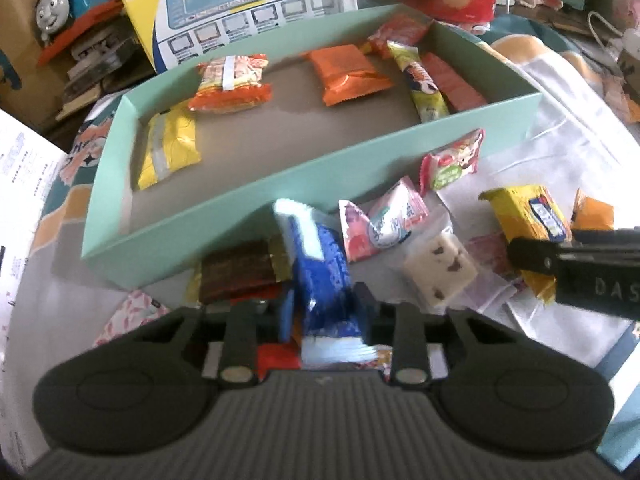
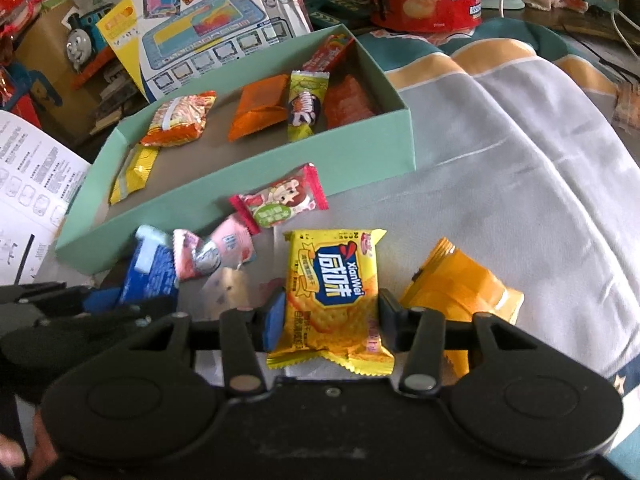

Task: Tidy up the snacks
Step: 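Grasp the blue-white pack with the left gripper while the right grasps the yellow XianWei biscuit pack, then lift both held packs and carry them over the mint-green box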

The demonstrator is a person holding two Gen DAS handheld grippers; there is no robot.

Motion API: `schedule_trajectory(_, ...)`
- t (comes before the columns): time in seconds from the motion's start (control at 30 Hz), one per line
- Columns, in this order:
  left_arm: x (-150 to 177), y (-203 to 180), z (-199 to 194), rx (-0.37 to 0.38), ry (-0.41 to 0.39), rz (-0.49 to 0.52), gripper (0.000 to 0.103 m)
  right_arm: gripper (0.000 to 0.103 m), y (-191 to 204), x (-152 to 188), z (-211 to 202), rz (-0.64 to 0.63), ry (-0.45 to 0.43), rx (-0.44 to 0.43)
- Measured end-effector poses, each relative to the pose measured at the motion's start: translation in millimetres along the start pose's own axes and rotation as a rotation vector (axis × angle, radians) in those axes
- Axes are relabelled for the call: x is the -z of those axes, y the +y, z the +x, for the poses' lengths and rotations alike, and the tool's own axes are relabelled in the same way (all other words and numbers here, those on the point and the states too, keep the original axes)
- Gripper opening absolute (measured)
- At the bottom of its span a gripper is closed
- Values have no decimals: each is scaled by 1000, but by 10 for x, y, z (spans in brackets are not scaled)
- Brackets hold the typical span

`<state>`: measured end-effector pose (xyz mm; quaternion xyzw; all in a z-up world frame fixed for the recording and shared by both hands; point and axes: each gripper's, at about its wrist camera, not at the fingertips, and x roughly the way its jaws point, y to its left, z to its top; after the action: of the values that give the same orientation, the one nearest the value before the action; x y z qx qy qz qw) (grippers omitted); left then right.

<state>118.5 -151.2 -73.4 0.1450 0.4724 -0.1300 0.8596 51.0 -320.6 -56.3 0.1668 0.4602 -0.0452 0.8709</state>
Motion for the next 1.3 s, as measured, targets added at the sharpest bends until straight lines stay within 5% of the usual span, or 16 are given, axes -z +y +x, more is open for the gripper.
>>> schedule_trajectory(0.17,76,331,-141,185,-6,-100,20,47,-59,85,-82,26,9,-20)
schedule_trajectory(0.47,378,528,-272,251,30,-114,20,47,-51,172,-154,32,11,-37)
schedule_trajectory(0.6,410,491,-211,203,73,-109,33,47,-37,210,-144,25,18,-35)
schedule_trajectory(0.87,353,413,-99,163,110,-118,35,47,-47,197,-127,14,20,-30)
schedule_trajectory(1.03,350,325,-112,155,84,-101,18,47,-42,182,-138,19,22,-32)
schedule_trajectory(1.3,398,492,-298,218,40,-153,14,47,-26,69,-262,7,-8,-49)
